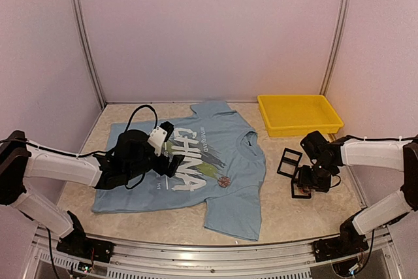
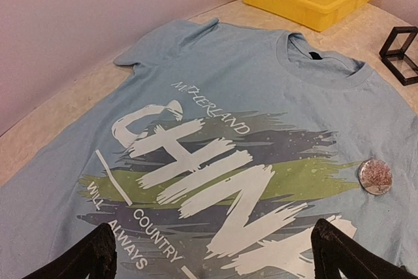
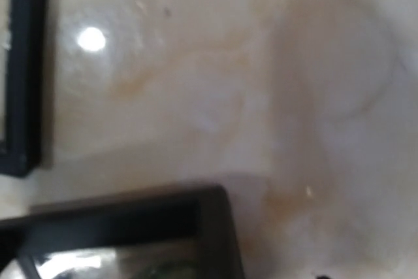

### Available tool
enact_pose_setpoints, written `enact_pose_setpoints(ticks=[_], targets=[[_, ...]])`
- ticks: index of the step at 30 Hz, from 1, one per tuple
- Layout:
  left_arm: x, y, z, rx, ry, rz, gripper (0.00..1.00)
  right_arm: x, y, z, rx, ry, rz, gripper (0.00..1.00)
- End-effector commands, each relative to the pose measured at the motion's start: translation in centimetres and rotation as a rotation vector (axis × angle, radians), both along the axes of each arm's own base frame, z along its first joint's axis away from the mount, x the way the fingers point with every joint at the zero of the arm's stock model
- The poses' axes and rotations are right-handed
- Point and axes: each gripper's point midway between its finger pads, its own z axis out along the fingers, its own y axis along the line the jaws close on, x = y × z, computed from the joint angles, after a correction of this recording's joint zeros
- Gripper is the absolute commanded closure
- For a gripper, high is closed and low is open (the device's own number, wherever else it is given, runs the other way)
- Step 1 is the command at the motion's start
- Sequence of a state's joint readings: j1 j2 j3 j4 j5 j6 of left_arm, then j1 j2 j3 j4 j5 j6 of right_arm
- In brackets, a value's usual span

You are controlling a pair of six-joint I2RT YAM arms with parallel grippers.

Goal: Pin the brooch onto the clothing

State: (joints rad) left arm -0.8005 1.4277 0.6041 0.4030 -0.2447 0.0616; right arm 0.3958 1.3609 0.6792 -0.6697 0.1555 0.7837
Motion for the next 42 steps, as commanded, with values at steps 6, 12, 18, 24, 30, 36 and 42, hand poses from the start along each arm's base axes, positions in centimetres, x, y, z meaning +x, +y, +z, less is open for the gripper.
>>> enact_pose_setpoints(ticks=[6,12,18,24,30,36,42], targets=[[-0.2,-0.1,0.2,0.016,-0.005,-0.003,0.01,0.2,0.4,-1.1,0.062,-0.043,-0.003,0.38],[-0.2,-0.1,0.2,0.018,-0.006,-0.005,0.01,-0.1,0.8,-0.8,0.094,-0.041,-0.007,0.5],[-0.2,-0.1,0.0,0.022,-0.006,-0.003,0.01,-0.5,1.0,-0.5,0.108,-0.025,-0.002,0.53],[-0.1,-0.2,-0.2,0.029,-0.001,-0.003,0.01,-0.5,0.8,0.2,0.094,-0.027,0.002,0.61],[-0.2,-0.2,-0.2,0.031,0.001,-0.005,0.01,-0.7,0.7,0.3,0.09,-0.022,0.004,0.62],[-0.2,-0.3,-0.1,0.029,-0.002,-0.008,0.01,-0.7,0.8,0.9,0.088,-0.017,0.013,0.68],[-0.2,-0.5,-0.3,0.035,0.001,-0.012,0.01,-0.8,1.1,1.2,0.104,-0.006,0.024,0.76]])
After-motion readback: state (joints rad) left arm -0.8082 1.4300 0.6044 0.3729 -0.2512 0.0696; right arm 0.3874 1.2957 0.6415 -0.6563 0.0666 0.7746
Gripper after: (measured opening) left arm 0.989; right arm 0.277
